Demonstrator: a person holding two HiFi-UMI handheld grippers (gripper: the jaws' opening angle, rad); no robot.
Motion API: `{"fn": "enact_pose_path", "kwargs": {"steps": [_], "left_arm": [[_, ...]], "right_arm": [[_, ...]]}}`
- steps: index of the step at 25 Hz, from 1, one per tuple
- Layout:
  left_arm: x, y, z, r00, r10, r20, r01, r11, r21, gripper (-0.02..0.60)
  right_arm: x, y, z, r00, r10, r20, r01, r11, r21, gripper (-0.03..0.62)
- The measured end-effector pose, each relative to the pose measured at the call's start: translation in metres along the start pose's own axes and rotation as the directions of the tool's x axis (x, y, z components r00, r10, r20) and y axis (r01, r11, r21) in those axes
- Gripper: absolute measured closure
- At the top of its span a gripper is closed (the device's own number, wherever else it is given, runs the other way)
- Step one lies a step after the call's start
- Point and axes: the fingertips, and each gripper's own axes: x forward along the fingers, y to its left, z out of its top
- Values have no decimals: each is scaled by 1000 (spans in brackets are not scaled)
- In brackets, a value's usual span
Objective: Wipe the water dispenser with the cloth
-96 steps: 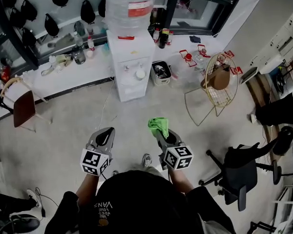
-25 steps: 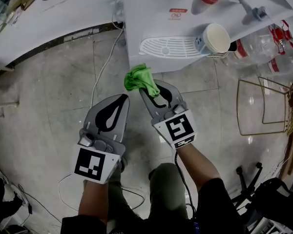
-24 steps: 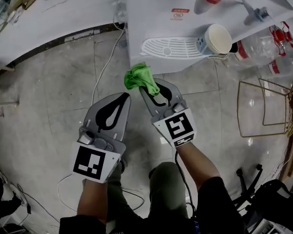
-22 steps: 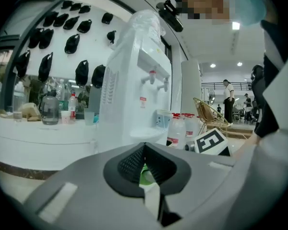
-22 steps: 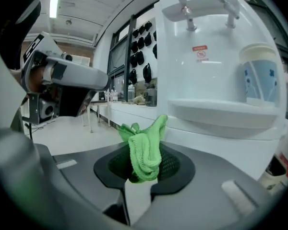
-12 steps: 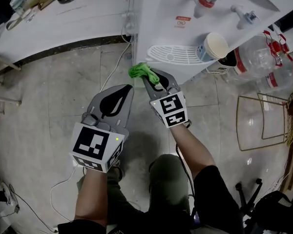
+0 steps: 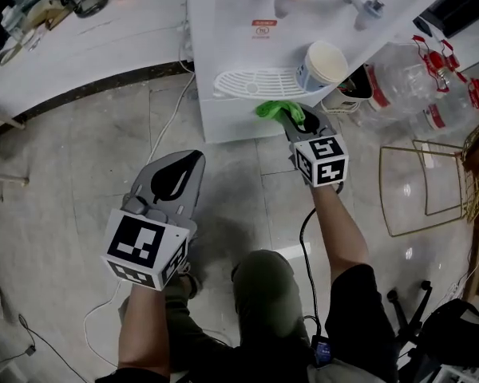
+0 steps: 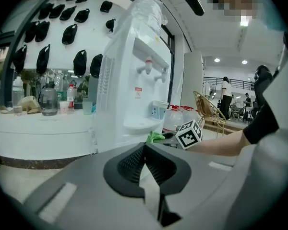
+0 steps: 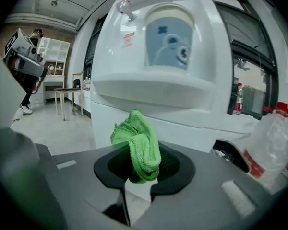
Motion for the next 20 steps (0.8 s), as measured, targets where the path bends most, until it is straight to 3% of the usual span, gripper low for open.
{"fn": "enact_pose_path", "kwargs": {"steps": [6, 13, 17, 20], "left_arm": [[-10, -2, 4, 999, -21, 27, 23, 997, -72, 580], [-15, -14, 14, 997, -44, 56, 47, 997, -53, 580], [-17, -14, 16, 998, -37, 58, 38, 999, -18, 580], [-16, -13, 14, 998, -31, 56, 32, 999, -16, 580]], "right_arm": [[-18, -65, -21, 990, -110, -92, 109, 994, -25, 496], [-32, -119, -42, 942, -273, -193, 275, 961, -14, 497], [-44, -92, -50, 951, -264, -162, 271, 962, 25, 499], [-46, -23, -49, 984, -153, -87, 156, 987, 32, 499]]}}
